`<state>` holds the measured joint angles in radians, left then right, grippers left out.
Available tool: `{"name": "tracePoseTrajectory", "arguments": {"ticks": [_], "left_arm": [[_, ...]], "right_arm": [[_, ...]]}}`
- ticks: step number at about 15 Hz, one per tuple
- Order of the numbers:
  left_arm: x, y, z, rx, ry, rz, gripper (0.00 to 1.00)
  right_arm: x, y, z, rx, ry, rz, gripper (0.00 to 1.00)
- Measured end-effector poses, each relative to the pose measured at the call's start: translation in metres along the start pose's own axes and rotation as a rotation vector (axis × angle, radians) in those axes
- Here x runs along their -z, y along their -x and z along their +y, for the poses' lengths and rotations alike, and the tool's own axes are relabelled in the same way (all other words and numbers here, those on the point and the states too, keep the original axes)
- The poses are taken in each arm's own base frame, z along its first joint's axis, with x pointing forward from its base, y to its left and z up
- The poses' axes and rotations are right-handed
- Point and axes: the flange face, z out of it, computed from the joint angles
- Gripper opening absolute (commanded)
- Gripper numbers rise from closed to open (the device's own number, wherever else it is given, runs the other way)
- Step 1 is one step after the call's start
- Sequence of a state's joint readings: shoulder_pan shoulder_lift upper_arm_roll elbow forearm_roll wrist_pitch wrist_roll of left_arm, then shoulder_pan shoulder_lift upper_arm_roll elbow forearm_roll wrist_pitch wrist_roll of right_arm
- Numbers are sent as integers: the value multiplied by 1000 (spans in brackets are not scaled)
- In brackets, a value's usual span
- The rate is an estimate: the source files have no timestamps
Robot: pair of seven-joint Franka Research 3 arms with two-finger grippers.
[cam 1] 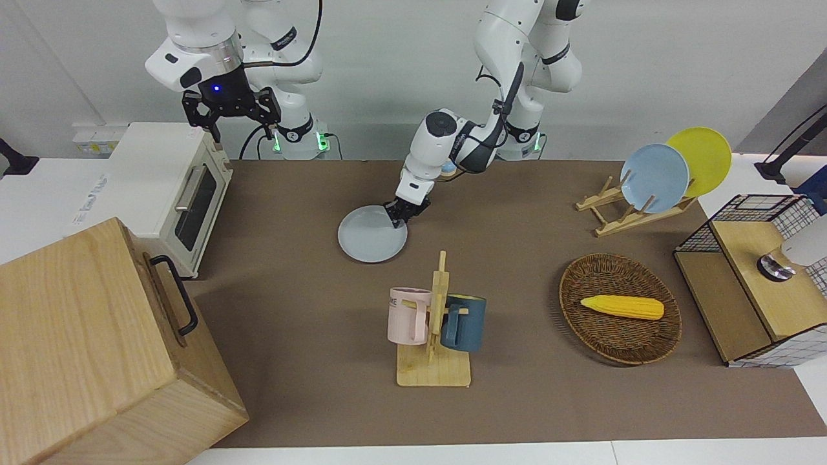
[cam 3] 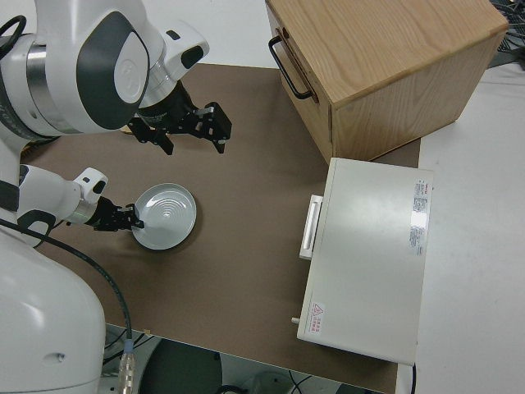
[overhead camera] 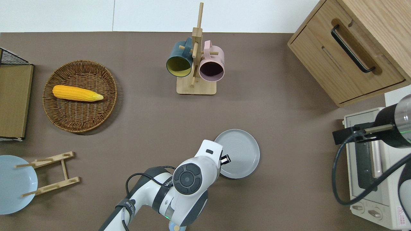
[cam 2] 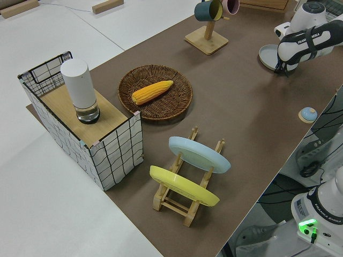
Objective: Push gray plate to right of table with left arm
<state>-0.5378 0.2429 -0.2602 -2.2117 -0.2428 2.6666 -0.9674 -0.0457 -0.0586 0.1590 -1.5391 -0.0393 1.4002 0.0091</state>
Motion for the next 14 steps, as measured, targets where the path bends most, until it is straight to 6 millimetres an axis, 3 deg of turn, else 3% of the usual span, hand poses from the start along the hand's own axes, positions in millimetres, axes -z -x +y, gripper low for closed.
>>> {"name": "tracePoseTrajectory", "arguments": {"ticks": [5, 7, 10, 14], "left_arm": [[-4, -1, 7, -55, -28, 25, 991], [5, -11, 7, -82, -97, 23, 991], [47, -45, 4, -131, -169, 50, 991], [102, -100, -36, -231, -219, 34, 991]], "right_arm": [[0, 0, 0, 0, 0, 0, 996], [0, 0, 0, 0, 0, 0, 996], [0, 0, 0, 0, 0, 0, 996], [0, 0, 0, 0, 0, 0, 996]]}}
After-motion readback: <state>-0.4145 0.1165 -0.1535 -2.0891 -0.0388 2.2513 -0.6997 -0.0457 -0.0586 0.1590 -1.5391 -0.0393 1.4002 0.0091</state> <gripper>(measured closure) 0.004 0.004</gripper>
